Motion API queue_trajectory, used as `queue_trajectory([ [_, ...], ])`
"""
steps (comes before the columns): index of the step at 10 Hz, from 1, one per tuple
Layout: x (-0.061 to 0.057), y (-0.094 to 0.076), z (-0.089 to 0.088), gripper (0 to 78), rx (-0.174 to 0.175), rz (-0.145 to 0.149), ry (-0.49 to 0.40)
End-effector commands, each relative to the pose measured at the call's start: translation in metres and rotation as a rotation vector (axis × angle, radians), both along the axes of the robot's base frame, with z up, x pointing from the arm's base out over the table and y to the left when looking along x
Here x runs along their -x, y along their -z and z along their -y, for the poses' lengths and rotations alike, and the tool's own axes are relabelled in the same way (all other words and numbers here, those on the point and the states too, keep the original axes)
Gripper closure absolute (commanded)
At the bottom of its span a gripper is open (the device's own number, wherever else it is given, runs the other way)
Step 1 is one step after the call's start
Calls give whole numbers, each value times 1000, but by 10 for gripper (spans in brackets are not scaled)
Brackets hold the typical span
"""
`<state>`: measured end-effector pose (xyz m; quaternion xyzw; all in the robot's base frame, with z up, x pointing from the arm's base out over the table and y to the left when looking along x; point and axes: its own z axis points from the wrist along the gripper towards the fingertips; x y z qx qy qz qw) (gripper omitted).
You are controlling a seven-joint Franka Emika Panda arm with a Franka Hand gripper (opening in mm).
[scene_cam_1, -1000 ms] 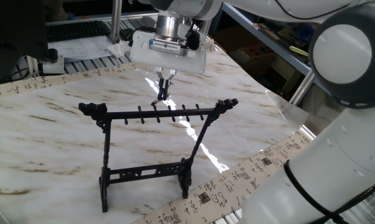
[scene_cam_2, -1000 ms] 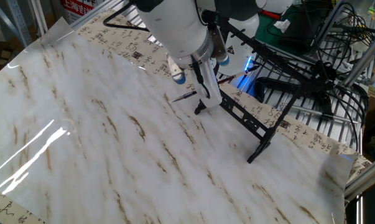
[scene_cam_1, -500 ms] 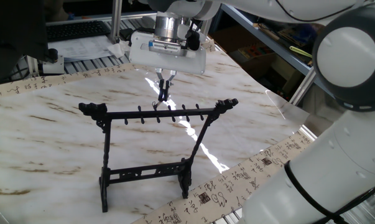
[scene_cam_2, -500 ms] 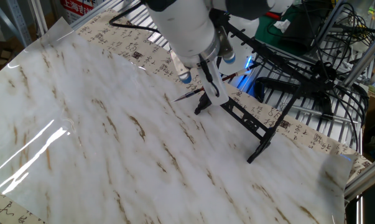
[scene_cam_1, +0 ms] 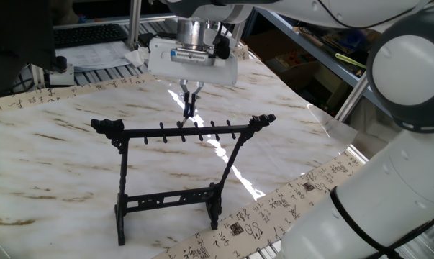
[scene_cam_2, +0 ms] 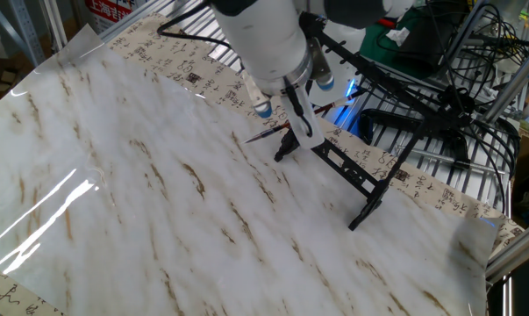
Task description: Place the brush on the pen rack
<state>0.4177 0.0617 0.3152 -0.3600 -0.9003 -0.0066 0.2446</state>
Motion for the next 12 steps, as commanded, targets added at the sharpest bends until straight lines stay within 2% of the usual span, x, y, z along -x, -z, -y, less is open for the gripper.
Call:
queue_trajectory([
  [1,-4,-2,0,764,16,36,-18],
  [5,4,-4,-4,764,18,47,-5],
  [7,4,-3,-4,764,13,34,11],
  [8,4,-3,-4,764,12,30,19],
  [9,2,-4,-4,764,30,29,16],
  [12,-2,-5,-3,764,18,17,12],
])
